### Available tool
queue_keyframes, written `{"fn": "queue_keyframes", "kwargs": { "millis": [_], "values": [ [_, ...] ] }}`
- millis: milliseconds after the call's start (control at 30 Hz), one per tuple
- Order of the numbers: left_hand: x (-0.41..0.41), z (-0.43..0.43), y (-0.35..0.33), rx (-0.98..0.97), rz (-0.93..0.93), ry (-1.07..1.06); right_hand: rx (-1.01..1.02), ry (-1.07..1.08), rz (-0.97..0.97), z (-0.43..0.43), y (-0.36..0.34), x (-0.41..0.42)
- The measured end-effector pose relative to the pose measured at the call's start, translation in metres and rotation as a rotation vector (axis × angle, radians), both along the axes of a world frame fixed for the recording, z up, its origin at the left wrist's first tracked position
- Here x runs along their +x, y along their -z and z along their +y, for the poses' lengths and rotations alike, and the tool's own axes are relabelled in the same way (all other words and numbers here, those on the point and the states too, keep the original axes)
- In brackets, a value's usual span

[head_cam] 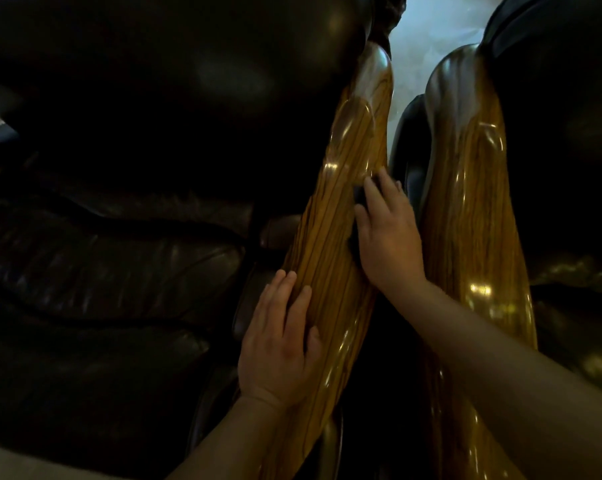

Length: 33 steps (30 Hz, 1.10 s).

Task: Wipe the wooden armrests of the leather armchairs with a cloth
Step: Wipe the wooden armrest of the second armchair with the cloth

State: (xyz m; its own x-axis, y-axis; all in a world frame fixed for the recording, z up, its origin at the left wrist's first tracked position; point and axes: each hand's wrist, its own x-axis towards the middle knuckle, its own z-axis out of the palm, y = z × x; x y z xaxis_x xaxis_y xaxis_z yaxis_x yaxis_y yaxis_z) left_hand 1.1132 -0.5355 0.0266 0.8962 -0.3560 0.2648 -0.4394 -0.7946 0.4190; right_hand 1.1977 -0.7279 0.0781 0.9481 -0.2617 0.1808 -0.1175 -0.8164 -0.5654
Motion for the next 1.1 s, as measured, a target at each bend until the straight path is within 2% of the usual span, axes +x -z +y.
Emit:
{"fn": "queue_keyframes", "kwargs": {
  "millis": [100, 300, 500, 600, 700, 800, 933, 1033, 1100],
  "values": [
    [0.000, 0.000, -0.001, 0.003, 0.006, -0.001, -0.106, -0.125, 0.000, -0.008, 0.004, -0.011],
    [0.000, 0.000, 0.000, -0.023, -0.005, 0.003, -0.066, -0.039, 0.082, -0.022, -0.012, 0.068],
    [0.001, 0.001, 0.002, -0.008, 0.008, 0.004, -0.160, -0.168, -0.019, -0.019, 0.001, 0.012],
    [0.000, 0.001, 0.002, -0.032, 0.038, -0.006, -0.179, -0.137, -0.019, -0.026, -0.004, 0.049],
    [0.001, 0.001, 0.002, -0.036, 0.045, -0.006, -0.296, -0.125, 0.010, -0.024, -0.009, 0.095],
    [0.001, 0.001, 0.000, -0.033, 0.037, -0.001, -0.419, -0.238, 0.028, -0.018, -0.006, 0.083],
    [0.001, 0.001, 0.000, -0.043, 0.030, 0.011, -0.551, -0.542, -0.002, -0.015, 0.000, 0.032],
    [0.001, 0.002, 0.001, -0.049, 0.043, 0.008, -0.536, -0.563, -0.016, -0.023, -0.013, 0.051],
    [0.001, 0.002, 0.002, -0.057, 0.054, 0.003, -0.404, -0.475, -0.099, -0.021, -0.023, 0.071]
  ]
}}
